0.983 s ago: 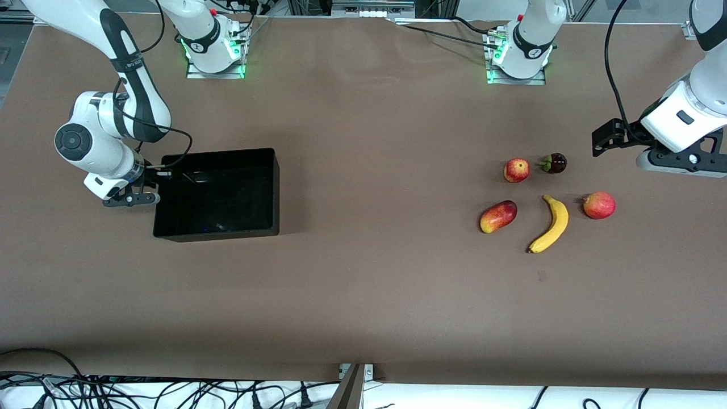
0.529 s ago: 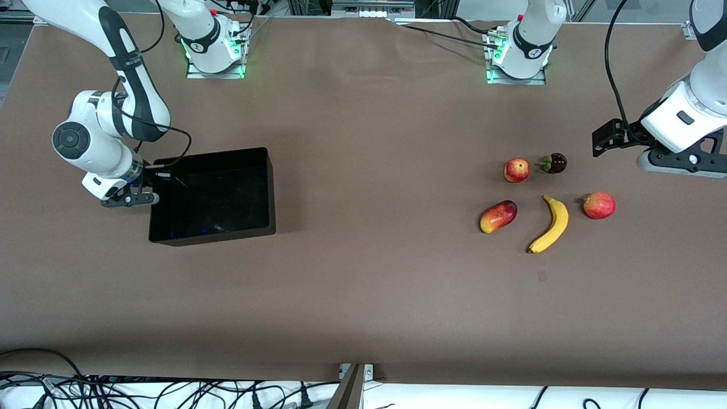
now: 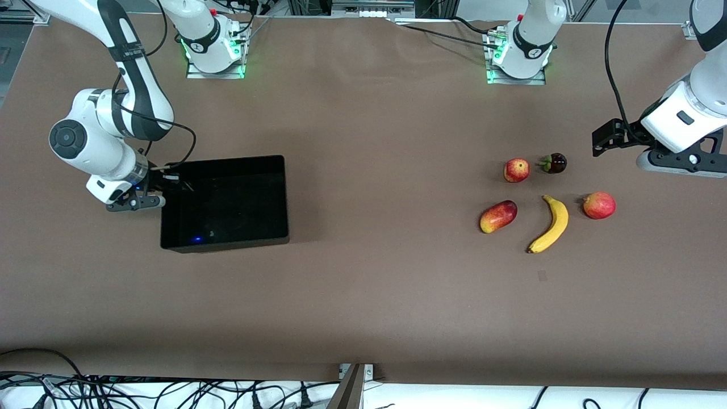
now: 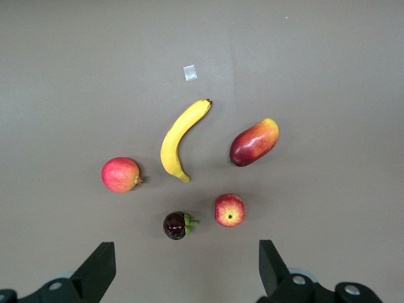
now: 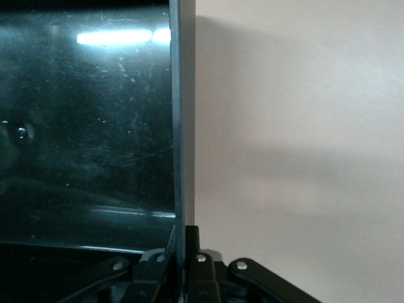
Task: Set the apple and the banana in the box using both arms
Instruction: 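Push the black box toward the fruit while the left gripper reaches the apple, then grasp the red apple with the left gripper while the right gripper holds the box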
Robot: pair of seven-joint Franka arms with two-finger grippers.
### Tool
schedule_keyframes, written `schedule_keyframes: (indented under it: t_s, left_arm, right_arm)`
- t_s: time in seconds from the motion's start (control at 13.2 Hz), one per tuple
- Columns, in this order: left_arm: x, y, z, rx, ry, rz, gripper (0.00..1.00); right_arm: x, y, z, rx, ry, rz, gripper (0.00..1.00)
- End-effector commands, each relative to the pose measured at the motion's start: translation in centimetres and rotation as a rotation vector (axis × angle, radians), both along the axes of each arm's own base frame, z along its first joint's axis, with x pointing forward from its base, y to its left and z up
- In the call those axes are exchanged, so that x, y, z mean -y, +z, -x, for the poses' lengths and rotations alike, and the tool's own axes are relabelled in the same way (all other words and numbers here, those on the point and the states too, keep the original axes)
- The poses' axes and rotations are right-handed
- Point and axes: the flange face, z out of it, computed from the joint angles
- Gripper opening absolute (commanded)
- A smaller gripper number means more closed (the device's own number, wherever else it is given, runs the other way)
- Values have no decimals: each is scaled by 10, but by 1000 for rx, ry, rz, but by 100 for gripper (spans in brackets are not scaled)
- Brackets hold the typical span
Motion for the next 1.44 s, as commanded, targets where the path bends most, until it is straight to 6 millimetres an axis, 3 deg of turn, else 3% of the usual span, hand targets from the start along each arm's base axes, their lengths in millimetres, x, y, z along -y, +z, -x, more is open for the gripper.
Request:
schedule_keyframes:
  t_s: [0.0, 0.15, 0.23, 0.38, 0.53, 0.83, 0.98, 1.13, 1.21, 1.36]
  left_arm:
    - [-3, 3, -2, -27, 14, -4, 100]
    - [-2, -18, 1, -129, 17, -3, 100]
    - [-10, -34, 4, -212, 22, -6, 100]
    - [-26, -82, 7, -388, 42, -16, 100]
    - [-37, -127, 2, -422, 60, -4, 100]
    - [-19, -216, 21, -389, 38, -11, 100]
    - [-6, -257, 30, -319, 20, -4, 100]
    - [23, -294, 49, -273, 34, -8, 100]
    - [38, -310, 60, -249, 31, -6, 100]
    - [45, -331, 72, -225, 15, -7, 100]
  right_arm:
    - [-32, 41, -15, 2, 8, -86, 0]
    - [-69, 47, -19, -5, -25, -146, 0]
    - [-99, 44, -17, -29, -54, -161, 0]
    - [-177, 44, -13, -42, -104, -148, 0]
    - [-239, 39, -11, -56, -175, -133, 0]
    - [-357, 1, 7, -72, -287, -98, 0]
    - [-388, -23, 21, -42, -277, -111, 0]
    - [-405, -37, 35, -40, -241, -102, 0]
    - [-412, -41, 40, -39, -219, -94, 0]
    - [-415, -45, 44, -15, -171, -64, 0]
